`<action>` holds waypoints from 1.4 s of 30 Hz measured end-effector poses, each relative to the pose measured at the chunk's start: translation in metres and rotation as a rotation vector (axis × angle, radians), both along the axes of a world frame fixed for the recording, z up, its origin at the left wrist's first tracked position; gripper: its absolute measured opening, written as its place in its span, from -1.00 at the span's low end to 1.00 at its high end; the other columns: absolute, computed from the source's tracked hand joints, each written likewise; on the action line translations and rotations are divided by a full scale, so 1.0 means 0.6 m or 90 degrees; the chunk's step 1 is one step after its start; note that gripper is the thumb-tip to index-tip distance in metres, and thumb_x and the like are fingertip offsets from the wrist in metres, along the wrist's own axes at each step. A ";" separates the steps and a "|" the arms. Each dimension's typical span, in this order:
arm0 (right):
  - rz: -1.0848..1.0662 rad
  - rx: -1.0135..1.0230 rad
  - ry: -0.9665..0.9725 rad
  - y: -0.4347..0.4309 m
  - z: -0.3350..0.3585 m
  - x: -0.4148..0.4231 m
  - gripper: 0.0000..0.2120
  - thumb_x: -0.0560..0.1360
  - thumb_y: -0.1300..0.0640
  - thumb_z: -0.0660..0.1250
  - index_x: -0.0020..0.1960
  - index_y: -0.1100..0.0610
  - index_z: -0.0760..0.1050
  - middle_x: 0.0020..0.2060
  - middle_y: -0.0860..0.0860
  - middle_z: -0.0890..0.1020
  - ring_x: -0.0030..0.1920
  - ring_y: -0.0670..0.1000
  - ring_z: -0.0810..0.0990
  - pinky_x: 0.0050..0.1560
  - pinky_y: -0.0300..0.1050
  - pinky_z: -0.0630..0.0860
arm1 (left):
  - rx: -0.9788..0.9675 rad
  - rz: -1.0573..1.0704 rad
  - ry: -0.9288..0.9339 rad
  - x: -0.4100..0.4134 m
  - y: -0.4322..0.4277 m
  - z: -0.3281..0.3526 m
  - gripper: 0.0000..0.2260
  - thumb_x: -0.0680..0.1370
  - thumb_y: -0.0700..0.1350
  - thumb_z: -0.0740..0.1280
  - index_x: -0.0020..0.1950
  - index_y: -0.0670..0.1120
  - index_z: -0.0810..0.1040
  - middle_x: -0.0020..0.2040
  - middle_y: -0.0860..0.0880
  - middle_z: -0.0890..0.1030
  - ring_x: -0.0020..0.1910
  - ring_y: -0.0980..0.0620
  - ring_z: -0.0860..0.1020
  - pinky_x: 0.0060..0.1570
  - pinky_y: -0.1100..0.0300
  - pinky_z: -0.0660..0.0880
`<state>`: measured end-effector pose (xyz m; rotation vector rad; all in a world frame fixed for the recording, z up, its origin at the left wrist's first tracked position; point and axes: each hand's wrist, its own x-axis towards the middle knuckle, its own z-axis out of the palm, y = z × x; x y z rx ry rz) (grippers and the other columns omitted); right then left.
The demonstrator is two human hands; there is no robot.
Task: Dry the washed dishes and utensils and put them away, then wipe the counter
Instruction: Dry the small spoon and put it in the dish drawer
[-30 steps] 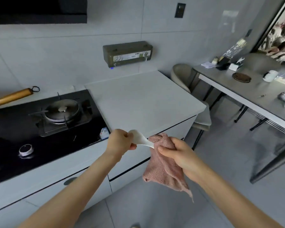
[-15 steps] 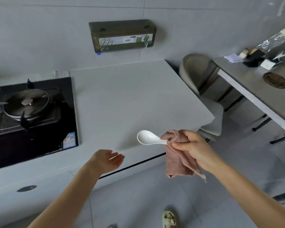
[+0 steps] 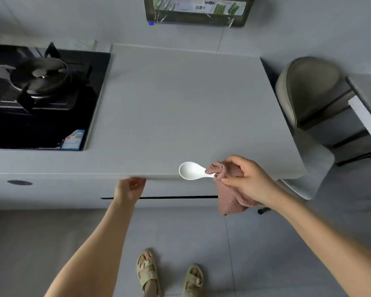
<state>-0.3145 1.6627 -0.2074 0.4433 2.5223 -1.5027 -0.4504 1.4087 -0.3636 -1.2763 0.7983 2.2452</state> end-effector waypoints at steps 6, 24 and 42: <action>-0.018 -0.024 0.003 -0.009 -0.022 -0.008 -0.78 0.43 0.35 0.41 -0.01 0.09 0.52 -0.12 -0.01 0.65 -0.15 -0.13 0.59 -0.09 -0.32 0.46 | -0.079 -0.001 0.035 0.034 -0.004 0.002 -0.48 0.53 -0.49 -0.15 0.45 -0.24 0.23 0.40 -0.21 0.33 0.44 -0.15 0.28 0.39 0.01 0.27; 0.098 -0.091 -0.094 -0.104 -0.067 -0.019 -0.80 0.48 0.26 0.38 0.05 0.06 0.49 -0.03 -0.04 0.63 -0.04 -0.06 0.60 -0.13 -0.20 0.48 | -0.245 -0.426 -0.182 0.217 -0.142 0.031 -0.90 0.52 -0.38 0.13 -0.03 -0.35 0.42 -0.13 -0.30 0.51 -0.19 -0.25 0.52 -0.13 -0.06 0.51; 0.038 -0.305 -0.199 -0.258 -0.186 -0.036 -0.76 0.47 0.23 0.41 0.08 0.01 0.49 -0.02 -0.02 0.64 -0.02 -0.01 0.64 -0.07 -0.18 0.54 | -0.114 -0.175 -0.004 0.148 -0.096 0.032 -0.90 0.53 -0.21 0.32 -0.09 -0.25 0.55 -0.33 -0.10 0.61 -0.30 0.04 0.58 -0.20 0.14 0.62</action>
